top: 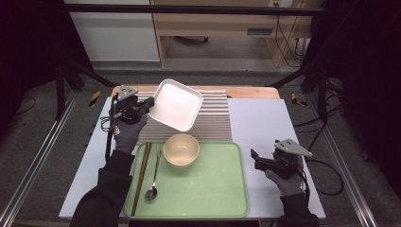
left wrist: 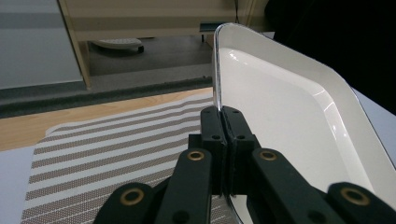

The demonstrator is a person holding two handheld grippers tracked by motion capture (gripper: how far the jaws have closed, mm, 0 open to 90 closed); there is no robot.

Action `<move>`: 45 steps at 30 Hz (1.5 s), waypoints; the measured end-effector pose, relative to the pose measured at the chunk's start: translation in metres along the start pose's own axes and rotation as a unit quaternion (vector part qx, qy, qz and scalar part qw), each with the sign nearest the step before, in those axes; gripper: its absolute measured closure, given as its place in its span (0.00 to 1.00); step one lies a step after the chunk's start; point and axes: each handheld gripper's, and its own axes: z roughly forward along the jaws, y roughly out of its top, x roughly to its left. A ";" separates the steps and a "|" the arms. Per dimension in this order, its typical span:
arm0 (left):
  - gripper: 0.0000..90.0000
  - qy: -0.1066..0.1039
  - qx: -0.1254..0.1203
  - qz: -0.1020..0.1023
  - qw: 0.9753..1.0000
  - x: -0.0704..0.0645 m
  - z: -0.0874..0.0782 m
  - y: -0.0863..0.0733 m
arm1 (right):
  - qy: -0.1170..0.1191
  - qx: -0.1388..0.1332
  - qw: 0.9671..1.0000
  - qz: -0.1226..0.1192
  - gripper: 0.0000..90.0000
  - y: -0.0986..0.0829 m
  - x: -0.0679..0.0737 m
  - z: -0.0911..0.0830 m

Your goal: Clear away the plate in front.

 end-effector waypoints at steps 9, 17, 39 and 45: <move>0.98 -0.025 -0.011 0.022 0.999 -0.021 -0.025 0.000 | 0.003 -0.002 1.000 0.002 0.06 0.001 0.001 0.000; 0.98 -0.054 -0.017 0.030 0.998 -0.035 -0.042 -0.009 | 0.001 -0.002 1.000 -0.002 0.06 0.001 0.002 -0.001; 0.98 -0.119 0.012 0.066 0.991 -0.079 -0.073 -0.056 | 0.002 -0.008 1.000 0.002 0.06 0.003 0.002 -0.005; 0.98 -0.125 0.028 0.073 0.989 -0.090 -0.073 -0.070 | 0.002 -0.012 1.000 0.001 0.06 0.004 0.002 -0.006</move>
